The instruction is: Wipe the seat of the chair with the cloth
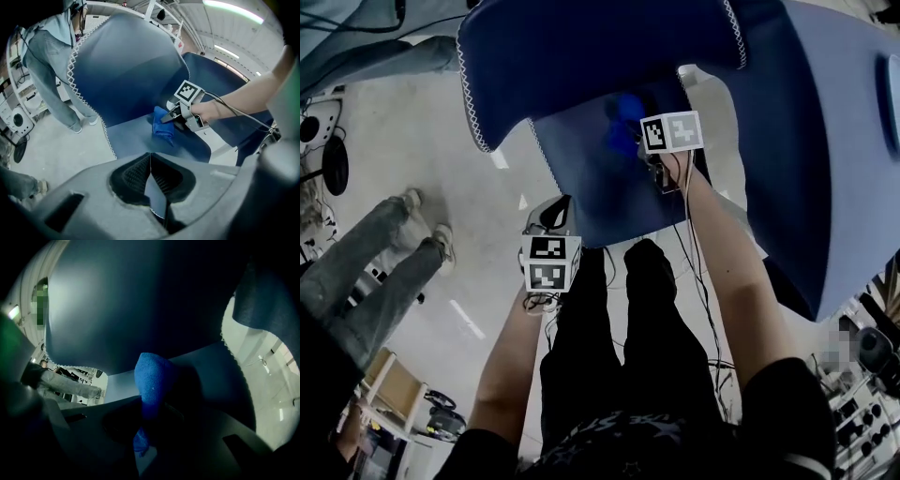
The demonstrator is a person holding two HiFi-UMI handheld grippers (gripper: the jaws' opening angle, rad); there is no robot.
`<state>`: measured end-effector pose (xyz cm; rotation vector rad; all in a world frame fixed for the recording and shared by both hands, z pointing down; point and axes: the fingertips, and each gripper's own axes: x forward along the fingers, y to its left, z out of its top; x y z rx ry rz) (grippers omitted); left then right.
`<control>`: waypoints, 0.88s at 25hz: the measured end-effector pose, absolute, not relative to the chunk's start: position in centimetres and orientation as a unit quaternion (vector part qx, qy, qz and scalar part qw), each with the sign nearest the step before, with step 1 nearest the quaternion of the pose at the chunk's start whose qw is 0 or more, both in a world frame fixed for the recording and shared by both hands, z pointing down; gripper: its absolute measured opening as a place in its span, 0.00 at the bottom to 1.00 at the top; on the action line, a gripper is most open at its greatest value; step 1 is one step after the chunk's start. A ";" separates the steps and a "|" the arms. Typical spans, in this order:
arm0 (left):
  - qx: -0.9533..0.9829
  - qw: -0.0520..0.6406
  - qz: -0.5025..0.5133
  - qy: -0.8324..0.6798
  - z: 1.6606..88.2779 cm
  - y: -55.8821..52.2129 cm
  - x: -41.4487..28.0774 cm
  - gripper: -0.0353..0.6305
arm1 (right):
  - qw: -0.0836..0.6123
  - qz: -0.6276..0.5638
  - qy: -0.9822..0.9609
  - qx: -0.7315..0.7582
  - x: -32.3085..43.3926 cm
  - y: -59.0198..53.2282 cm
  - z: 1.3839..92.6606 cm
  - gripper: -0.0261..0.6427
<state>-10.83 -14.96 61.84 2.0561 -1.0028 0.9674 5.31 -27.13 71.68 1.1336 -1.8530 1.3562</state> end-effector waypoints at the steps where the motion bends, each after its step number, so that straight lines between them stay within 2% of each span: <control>1: 0.785 0.322 0.370 -0.379 61.8 -15.0 -10.1 0.08 | 0.283 0.508 -0.689 0.433 6.6 -27.2 71.5 0.14; 7: 0.792 0.316 0.377 -0.361 61.4 -15.1 -5.8 0.08 | 0.252 0.523 -0.666 0.468 13.8 -26.5 71.6 0.14; 11: 0.795 0.315 0.379 -0.355 61.5 -15.4 -4.2 0.08 | 0.274 0.512 -0.646 0.496 17.4 -25.8 70.0 0.14; 17: 0.793 0.313 0.381 -0.357 61.9 -15.7 -3.7 0.08 | 0.274 0.515 -0.620 0.525 20.2 -24.6 70.9 0.14; 22: 0.772 0.338 0.371 -0.389 61.7 -15.2 -4.5 0.08 | 0.279 0.521 -0.633 0.499 19.2 -23.3 69.2 0.14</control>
